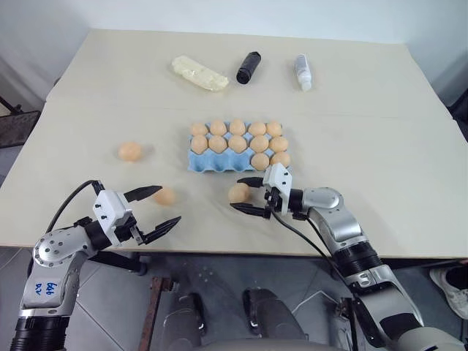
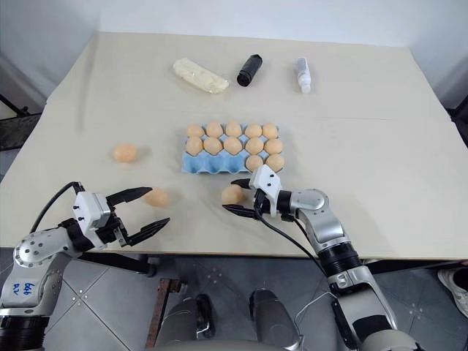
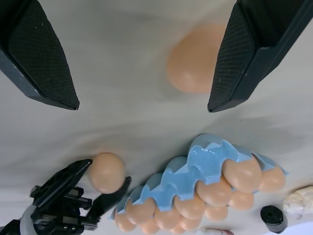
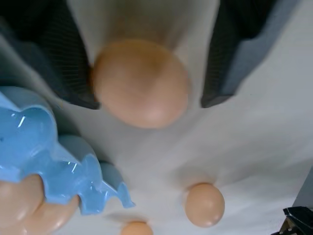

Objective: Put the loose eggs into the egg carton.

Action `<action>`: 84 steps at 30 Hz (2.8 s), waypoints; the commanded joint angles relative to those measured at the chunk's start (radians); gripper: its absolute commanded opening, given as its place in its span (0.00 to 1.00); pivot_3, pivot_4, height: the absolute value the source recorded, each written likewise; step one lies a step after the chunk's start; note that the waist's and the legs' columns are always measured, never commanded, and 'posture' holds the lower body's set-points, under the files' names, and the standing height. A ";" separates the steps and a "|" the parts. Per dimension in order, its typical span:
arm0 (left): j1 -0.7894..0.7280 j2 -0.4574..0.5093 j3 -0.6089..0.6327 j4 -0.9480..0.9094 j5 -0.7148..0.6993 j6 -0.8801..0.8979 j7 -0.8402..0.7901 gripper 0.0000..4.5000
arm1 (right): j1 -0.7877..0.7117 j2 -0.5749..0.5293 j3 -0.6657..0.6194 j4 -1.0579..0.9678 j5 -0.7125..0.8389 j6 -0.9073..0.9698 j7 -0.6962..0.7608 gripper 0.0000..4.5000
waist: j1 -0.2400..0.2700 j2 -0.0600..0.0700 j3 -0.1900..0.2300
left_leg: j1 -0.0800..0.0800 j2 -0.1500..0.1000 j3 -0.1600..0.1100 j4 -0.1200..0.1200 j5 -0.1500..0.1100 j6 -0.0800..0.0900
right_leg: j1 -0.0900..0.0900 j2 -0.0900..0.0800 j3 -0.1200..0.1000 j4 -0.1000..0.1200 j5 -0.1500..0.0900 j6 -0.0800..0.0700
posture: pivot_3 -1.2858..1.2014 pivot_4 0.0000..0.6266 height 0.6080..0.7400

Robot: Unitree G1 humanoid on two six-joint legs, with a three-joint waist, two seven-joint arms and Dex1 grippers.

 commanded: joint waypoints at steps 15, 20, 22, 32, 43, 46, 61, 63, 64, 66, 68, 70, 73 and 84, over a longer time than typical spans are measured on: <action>-0.011 -0.013 0.008 -0.041 -0.011 0.009 0.018 1.00 | -0.223 0.056 -0.096 0.098 0.013 -0.003 -0.095 0.43 | -0.003 0.000 0.000 | 0.000 0.000 0.000 0.000 0.000 -0.001 | -0.001 0.000 -0.001 0.001 0.000 0.000 | 0.52 0.24 1.00; -0.006 -0.018 0.011 -0.052 -0.013 0.015 0.026 1.00 | -0.273 0.075 -0.100 0.241 -0.028 -0.090 -0.117 0.71 | -0.004 0.000 0.000 | 0.000 0.000 0.000 0.000 0.000 0.000 | -0.001 0.000 0.000 0.000 0.000 0.000 | 0.52 0.24 1.00; 0.002 -0.018 0.017 -0.059 -0.016 0.019 0.029 1.00 | -0.266 0.076 -0.102 0.234 -0.023 -0.093 -0.105 0.87 | -0.004 0.000 0.000 | -0.001 0.000 0.001 0.000 0.000 0.000 | -0.001 0.000 0.000 0.000 0.000 0.000 | 0.52 0.24 1.00; 0.112 -0.006 0.169 -0.059 -0.069 0.076 0.082 1.00 | 0.032 -0.126 -0.162 -0.212 0.161 -0.002 0.103 1.00 | 0.002 0.000 0.000 | -0.001 0.000 -0.001 -0.001 -0.001 0.000 | 0.000 0.000 0.000 -0.001 -0.001 0.001 | 0.52 0.24 1.00; 0.196 -0.019 0.242 -0.023 -0.064 0.097 0.100 1.00 | 0.257 -0.230 -0.244 -0.356 0.222 0.019 0.117 1.00 | 0.001 0.000 0.000 | 0.001 0.000 -0.001 -0.001 -0.006 0.000 | 0.001 -0.001 -0.001 -0.001 -0.001 -0.001 | 0.52 0.24 1.00; 0.171 -0.039 0.199 -0.038 -0.054 0.096 0.112 1.00 | 0.282 -0.234 -0.255 -0.365 0.217 0.009 0.098 1.00 | 0.002 0.000 0.000 | 0.001 0.000 -0.001 -0.001 -0.007 0.001 | 0.001 -0.002 -0.001 -0.001 -0.001 -0.001 | 0.52 0.24 1.00; -0.142 -0.133 -0.047 0.181 0.100 0.036 0.160 1.00 | 0.321 -0.236 -0.239 -0.472 0.205 0.046 0.028 1.00 | 0.016 0.000 0.000 | 0.000 0.000 -0.001 0.000 -0.002 0.001 | 0.001 0.001 0.000 -0.002 0.000 0.000 | 0.52 0.24 1.00; -0.166 -0.140 -0.058 0.211 0.106 0.026 0.153 1.00 | 0.319 -0.236 -0.239 -0.487 0.206 0.058 0.018 1.00 | 0.019 0.000 0.000 | 0.000 0.000 -0.001 0.000 -0.001 0.001 | 0.001 0.001 0.000 -0.002 0.000 0.000 | 0.52 0.24 1.00; -0.172 -0.142 -0.059 0.218 0.105 0.023 0.150 0.91 | 0.318 -0.236 -0.241 -0.491 0.206 0.062 0.014 1.00 | 0.019 0.000 0.000 | 0.000 0.000 -0.001 0.001 -0.001 0.001 | 0.001 0.001 0.000 -0.001 0.000 0.000 | 0.52 0.24 1.00; -0.182 -0.139 -0.064 0.231 0.113 0.021 0.149 0.79 | 0.317 -0.234 -0.245 -0.498 0.202 0.066 0.000 1.00 | 0.021 0.000 0.000 | 0.000 0.000 -0.001 0.001 -0.001 0.001 | 0.001 0.000 0.000 -0.001 0.000 0.000 | 0.52 0.24 1.00; -0.192 -0.140 -0.068 0.237 0.110 0.017 0.143 0.65 | 0.317 -0.232 -0.245 -0.501 0.199 0.068 -0.010 1.00 | 0.024 0.000 0.000 | 0.000 0.000 -0.001 0.001 -0.001 0.000 | 0.001 0.001 0.000 -0.001 0.000 0.000 | 0.52 0.24 1.00; -0.210 -0.148 -0.077 0.237 0.109 0.016 0.142 0.55 | 0.319 -0.232 -0.242 -0.503 0.199 0.069 -0.016 1.00 | 0.028 0.000 0.000 | 0.000 0.000 -0.001 0.001 -0.001 0.000 | 0.001 0.001 0.000 -0.001 0.000 0.000 | 0.52 0.24 1.00; -0.275 -0.183 -0.108 0.236 0.096 0.024 0.133 0.54 | 0.320 -0.230 -0.239 -0.506 0.198 0.071 -0.026 1.00 | 0.033 0.000 0.000 | 0.000 0.000 -0.001 0.001 -0.001 0.000 | 0.001 0.000 0.000 0.000 0.000 0.000 | 0.52 0.24 1.00; -0.659 -0.361 -0.221 0.535 0.172 -0.032 0.144 0.54 | 0.321 -0.214 -0.228 -0.517 0.179 0.061 -0.067 1.00 | 0.050 0.000 0.000 | 0.000 -0.002 0.001 0.008 -0.001 0.001 | 0.002 0.002 0.001 0.003 0.001 0.002 | 0.52 0.24 1.00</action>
